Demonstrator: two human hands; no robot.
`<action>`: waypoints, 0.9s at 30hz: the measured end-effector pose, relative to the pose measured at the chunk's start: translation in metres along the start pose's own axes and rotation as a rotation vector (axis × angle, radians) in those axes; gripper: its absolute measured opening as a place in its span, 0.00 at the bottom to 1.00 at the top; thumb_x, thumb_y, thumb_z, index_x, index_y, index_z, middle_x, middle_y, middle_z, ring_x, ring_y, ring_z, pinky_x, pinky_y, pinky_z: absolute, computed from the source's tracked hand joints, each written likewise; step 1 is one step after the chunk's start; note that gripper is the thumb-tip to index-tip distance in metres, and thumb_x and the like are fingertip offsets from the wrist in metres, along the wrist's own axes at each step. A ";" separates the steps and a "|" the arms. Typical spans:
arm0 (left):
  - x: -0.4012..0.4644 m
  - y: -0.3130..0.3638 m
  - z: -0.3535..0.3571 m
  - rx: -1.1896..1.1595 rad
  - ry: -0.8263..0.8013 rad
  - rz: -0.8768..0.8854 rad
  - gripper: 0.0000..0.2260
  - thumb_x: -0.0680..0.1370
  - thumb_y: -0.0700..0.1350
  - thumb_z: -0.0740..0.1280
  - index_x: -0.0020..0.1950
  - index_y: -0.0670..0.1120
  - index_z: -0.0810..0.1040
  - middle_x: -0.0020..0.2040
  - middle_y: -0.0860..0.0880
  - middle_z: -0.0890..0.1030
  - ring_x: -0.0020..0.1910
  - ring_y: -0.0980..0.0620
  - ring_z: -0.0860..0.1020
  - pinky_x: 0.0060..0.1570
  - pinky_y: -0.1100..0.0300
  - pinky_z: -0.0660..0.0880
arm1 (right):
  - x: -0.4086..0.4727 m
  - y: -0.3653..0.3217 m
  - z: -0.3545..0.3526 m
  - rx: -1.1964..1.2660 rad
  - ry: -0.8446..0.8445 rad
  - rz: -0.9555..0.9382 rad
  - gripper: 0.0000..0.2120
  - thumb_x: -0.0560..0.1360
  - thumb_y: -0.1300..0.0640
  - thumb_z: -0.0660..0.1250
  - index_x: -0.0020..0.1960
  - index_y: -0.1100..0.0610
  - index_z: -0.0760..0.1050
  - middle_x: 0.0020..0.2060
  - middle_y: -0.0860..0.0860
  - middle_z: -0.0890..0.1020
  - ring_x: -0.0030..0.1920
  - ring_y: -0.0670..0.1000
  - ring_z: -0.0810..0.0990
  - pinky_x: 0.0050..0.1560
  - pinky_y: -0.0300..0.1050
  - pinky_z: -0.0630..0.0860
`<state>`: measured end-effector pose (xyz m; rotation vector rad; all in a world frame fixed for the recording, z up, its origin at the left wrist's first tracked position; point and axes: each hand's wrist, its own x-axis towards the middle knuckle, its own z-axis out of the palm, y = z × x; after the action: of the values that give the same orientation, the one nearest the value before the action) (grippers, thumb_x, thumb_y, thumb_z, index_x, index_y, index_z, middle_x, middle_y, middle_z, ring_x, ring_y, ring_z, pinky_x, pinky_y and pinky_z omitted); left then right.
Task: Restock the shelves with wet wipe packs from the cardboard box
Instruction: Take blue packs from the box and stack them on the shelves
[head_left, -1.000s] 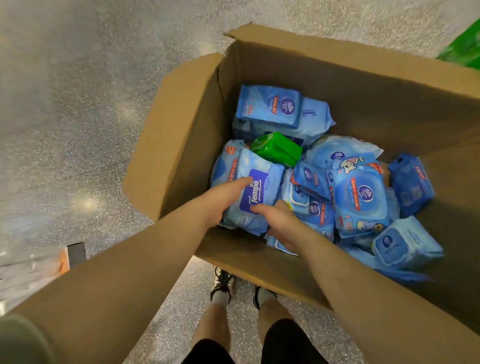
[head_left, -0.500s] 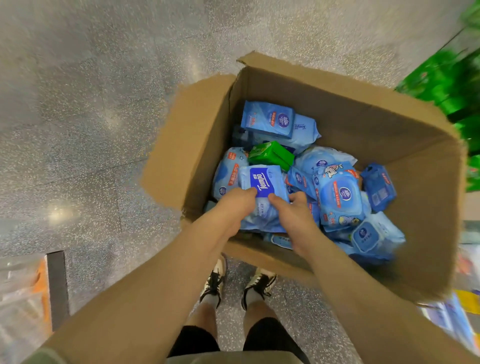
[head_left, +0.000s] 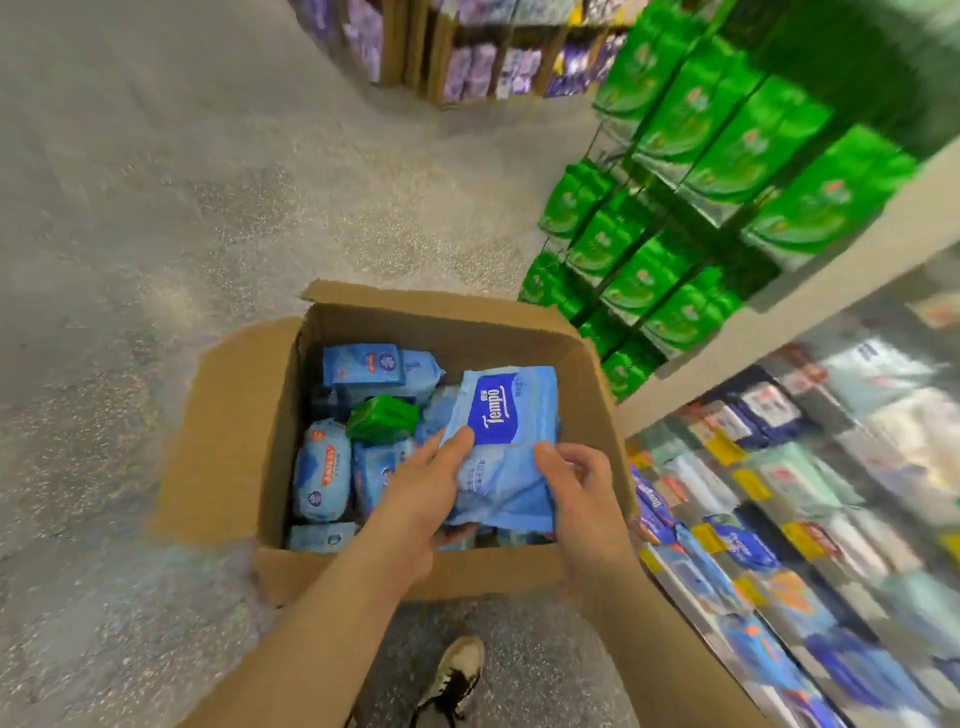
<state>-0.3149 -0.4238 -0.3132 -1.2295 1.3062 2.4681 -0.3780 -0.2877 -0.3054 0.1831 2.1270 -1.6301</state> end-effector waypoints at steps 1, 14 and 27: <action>-0.008 0.005 0.010 0.029 -0.052 0.008 0.10 0.80 0.57 0.64 0.56 0.56 0.80 0.44 0.51 0.85 0.35 0.52 0.81 0.37 0.61 0.76 | -0.006 -0.006 -0.017 0.093 0.019 0.030 0.33 0.64 0.32 0.74 0.60 0.53 0.75 0.60 0.60 0.80 0.55 0.61 0.84 0.57 0.66 0.81; -0.095 0.010 0.201 0.566 -0.669 0.220 0.12 0.79 0.53 0.67 0.63 0.58 0.80 0.52 0.50 0.86 0.47 0.50 0.85 0.41 0.55 0.80 | -0.073 -0.059 -0.239 0.743 0.197 0.118 0.24 0.77 0.41 0.68 0.65 0.58 0.80 0.57 0.60 0.85 0.57 0.61 0.84 0.67 0.63 0.75; -0.157 -0.135 0.433 0.520 -0.738 0.183 0.26 0.70 0.60 0.74 0.65 0.57 0.74 0.55 0.53 0.85 0.49 0.49 0.85 0.35 0.56 0.80 | -0.102 0.003 -0.482 1.174 0.558 -0.149 0.30 0.73 0.42 0.74 0.69 0.57 0.77 0.60 0.61 0.84 0.63 0.64 0.81 0.63 0.71 0.75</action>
<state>-0.4181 0.0189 -0.1590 -0.0657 1.6718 2.1096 -0.4168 0.1839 -0.1685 0.9261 1.1824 -2.9816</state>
